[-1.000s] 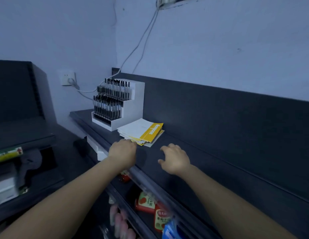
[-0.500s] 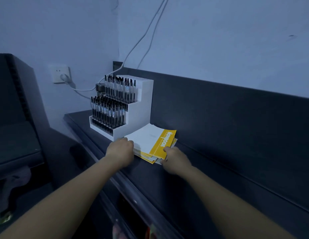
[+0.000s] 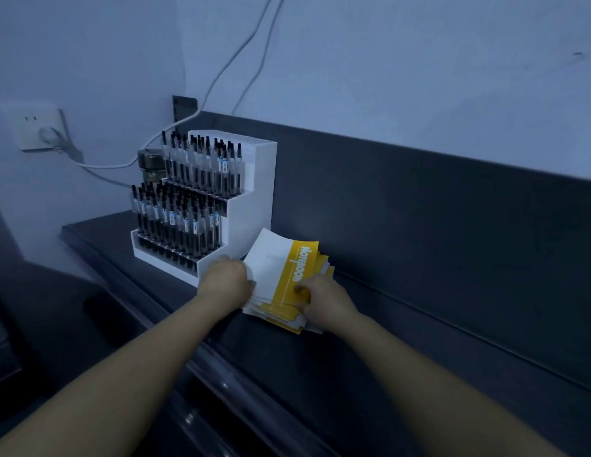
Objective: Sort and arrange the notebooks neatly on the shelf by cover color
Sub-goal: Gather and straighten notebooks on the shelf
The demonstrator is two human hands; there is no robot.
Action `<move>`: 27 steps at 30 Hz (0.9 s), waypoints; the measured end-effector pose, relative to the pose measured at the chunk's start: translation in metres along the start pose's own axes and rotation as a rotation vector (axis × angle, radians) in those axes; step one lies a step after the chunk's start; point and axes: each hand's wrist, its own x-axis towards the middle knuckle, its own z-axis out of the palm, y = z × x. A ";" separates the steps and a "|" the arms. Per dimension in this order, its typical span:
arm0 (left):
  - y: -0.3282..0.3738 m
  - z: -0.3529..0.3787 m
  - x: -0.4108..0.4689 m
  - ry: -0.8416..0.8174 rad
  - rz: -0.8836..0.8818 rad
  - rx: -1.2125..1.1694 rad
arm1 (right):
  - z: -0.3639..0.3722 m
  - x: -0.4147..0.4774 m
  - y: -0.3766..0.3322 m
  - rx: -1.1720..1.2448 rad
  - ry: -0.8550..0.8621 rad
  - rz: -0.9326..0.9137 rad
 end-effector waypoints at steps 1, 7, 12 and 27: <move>-0.001 -0.001 0.000 0.012 -0.005 0.000 | 0.001 0.002 -0.001 0.010 0.005 0.008; -0.007 -0.009 0.001 -0.004 -0.030 -0.061 | 0.003 0.008 -0.013 0.102 0.027 0.031; -0.009 -0.020 0.007 -0.114 -0.060 -0.380 | 0.001 0.011 -0.016 0.247 0.079 0.081; 0.045 -0.034 -0.019 -0.219 -0.161 -1.247 | -0.017 -0.026 0.002 0.838 0.315 0.492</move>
